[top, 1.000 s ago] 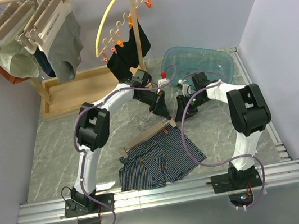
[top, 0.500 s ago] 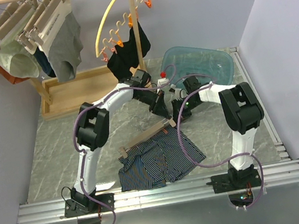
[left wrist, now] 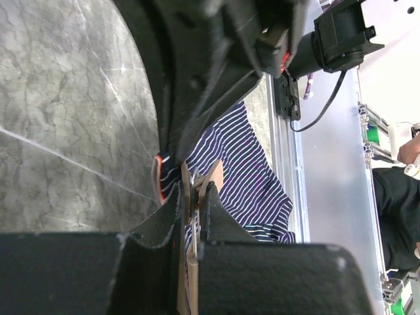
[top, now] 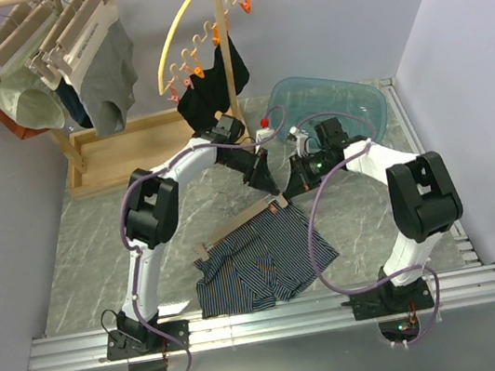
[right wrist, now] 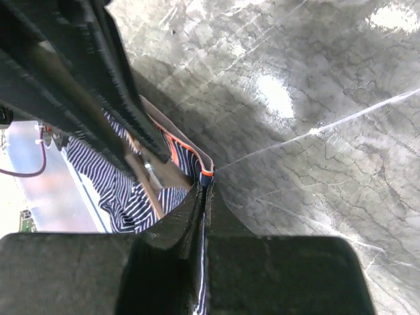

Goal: Clip the underwear to the hanger

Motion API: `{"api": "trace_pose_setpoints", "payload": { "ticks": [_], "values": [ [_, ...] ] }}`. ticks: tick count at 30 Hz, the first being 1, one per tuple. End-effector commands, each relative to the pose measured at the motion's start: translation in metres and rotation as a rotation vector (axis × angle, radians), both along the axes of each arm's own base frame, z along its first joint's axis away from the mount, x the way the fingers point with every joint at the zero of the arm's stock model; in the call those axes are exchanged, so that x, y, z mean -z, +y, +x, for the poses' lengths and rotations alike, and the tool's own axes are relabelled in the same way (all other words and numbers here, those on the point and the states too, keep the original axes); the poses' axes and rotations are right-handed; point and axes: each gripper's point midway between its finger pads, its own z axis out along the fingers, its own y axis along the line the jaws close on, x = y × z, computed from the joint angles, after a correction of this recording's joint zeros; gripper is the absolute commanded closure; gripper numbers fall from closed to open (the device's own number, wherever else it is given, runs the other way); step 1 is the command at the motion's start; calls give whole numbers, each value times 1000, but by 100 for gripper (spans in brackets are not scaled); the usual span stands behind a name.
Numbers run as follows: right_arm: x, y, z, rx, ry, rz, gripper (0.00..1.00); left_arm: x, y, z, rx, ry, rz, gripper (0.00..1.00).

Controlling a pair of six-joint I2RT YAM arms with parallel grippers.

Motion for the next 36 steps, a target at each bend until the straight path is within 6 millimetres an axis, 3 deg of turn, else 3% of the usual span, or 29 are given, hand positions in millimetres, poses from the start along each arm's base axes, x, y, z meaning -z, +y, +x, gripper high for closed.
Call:
{"api": "trace_pose_setpoints", "payload": {
  "ticks": [1, 13, 23, 36],
  "values": [
    [-11, 0, -1, -22, -46, 36, 100, -17, -2, 8, -7, -74, -49, 100],
    [-4, -4, -15, -33, -31, 36, 100, -26, 4, 21, -36, -90, -61, 100],
    [-22, -2, -16, -43, -76, 64, 100, -19, 4, 21, -37, -88, -49, 100],
    [-31, -3, -5, -29, -114, 67, 100, -17, 7, 14, -21, -67, -51, 100]
  ]
}}
